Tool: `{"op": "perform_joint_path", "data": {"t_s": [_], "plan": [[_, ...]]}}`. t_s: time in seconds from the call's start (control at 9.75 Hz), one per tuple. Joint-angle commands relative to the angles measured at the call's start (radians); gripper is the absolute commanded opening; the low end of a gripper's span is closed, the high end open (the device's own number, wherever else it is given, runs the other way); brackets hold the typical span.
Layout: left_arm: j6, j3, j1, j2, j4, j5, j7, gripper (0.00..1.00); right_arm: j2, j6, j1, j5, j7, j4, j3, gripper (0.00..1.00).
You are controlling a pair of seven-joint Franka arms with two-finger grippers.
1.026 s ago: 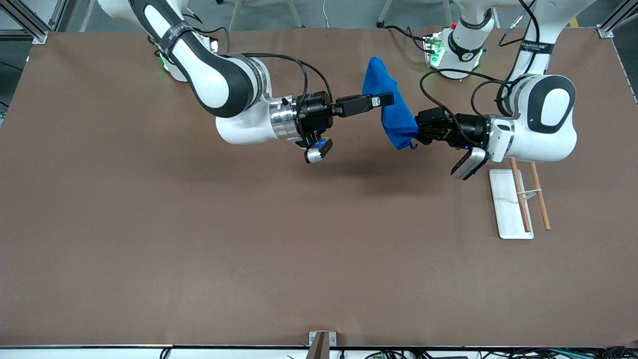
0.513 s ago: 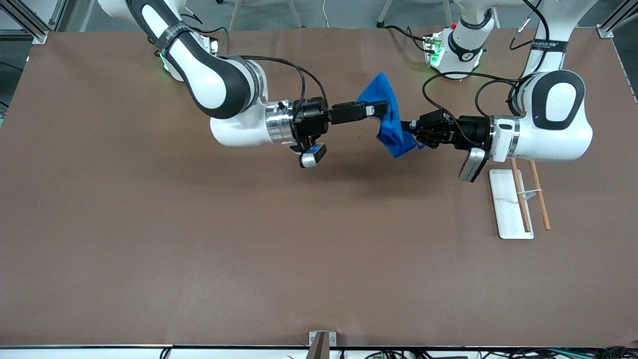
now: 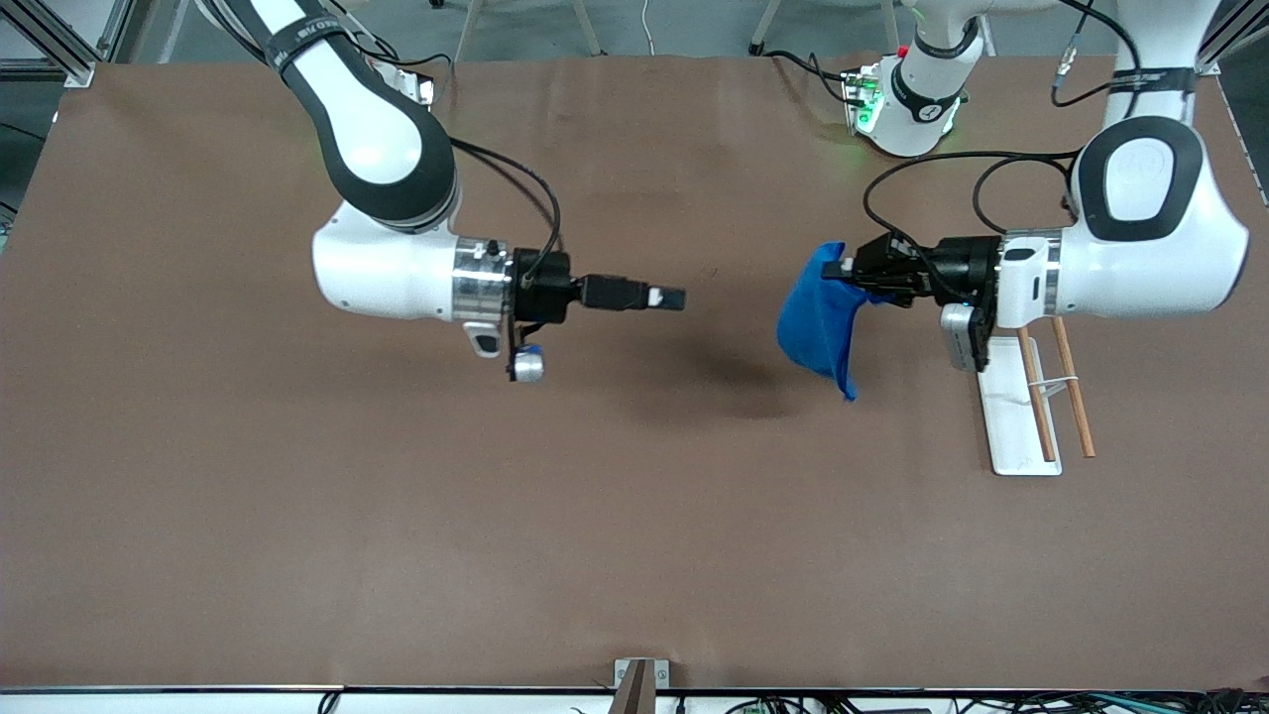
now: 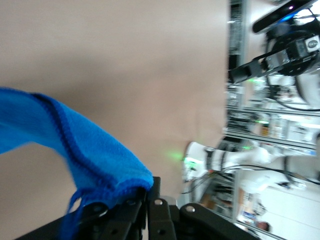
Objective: Right arm passes towel to left arm to hang
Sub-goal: 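Open the right gripper while the left gripper pulls the towel away, then carry the towel over the dowels with the left gripper while the right retracts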
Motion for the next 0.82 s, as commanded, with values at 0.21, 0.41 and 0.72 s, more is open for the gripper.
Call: {"op": "perform_joint_path", "data": {"t_s": [0.21, 0.41, 0.72], "plan": [[0.065, -0.002, 0.005, 0.009, 0.068, 0.464, -0.145, 0.00, -0.078, -0.102, -0.178, -0.535, 0.013, -0.113, -0.061, 1.00], [0.066, -0.002, 0.008, 0.009, 0.066, 0.636, -0.165, 0.00, -0.099, -0.183, -0.162, -0.713, 0.013, -0.115, -0.244, 1.00], [0.068, -0.005, 0.059, 0.009, 0.068, 0.810, -0.097, 0.00, -0.183, -0.292, -0.172, -1.052, -0.024, -0.080, -0.410, 1.00]]}}
